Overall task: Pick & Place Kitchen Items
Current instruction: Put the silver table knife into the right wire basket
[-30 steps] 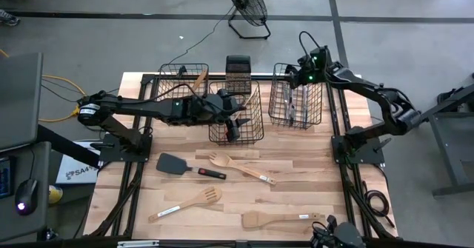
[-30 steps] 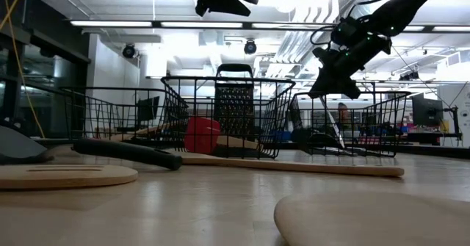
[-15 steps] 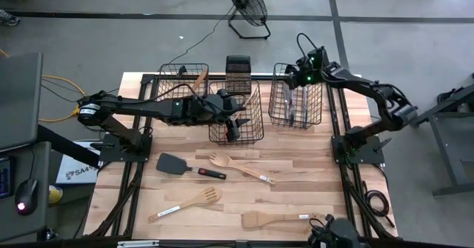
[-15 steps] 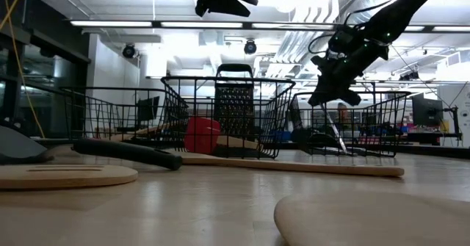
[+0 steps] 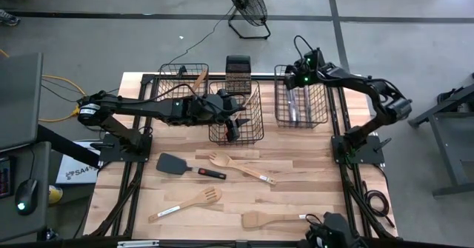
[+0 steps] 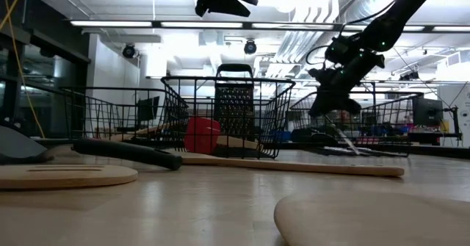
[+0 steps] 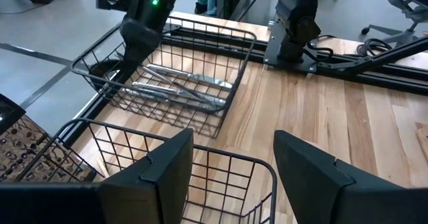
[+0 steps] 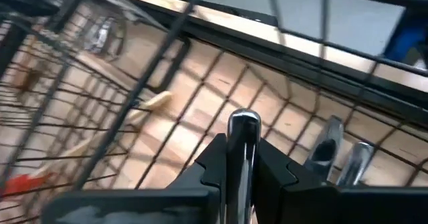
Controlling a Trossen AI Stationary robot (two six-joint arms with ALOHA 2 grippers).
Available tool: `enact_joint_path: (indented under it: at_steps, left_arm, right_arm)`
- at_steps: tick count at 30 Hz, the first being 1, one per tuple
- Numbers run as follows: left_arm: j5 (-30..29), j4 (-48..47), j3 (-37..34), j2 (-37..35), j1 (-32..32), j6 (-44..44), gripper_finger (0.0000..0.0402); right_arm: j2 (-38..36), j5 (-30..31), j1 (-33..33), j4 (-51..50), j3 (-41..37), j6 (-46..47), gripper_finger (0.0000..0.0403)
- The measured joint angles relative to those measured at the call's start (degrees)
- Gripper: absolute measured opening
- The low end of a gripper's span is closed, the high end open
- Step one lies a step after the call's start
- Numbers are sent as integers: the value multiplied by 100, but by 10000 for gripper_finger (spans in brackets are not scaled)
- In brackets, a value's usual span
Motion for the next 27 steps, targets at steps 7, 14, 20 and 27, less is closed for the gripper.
enact_joint_path:
  at_steps: [7,14,20,27]
  left_arm:
    - [2,0,0,2,0,0,202]
    - [2,0,0,2,0,-1,202]
    - [2,0,0,0,0,-2,202]
    - [2,0,0,2,1,-7,202]
  right_arm:
    - [345,205,0,66,0,-79,31]
    - [519,370,2,85,-9,-267,15]
    - [519,244,3,138,-9,-349,18]
    - [514,279,4,180,-9,-345,39]
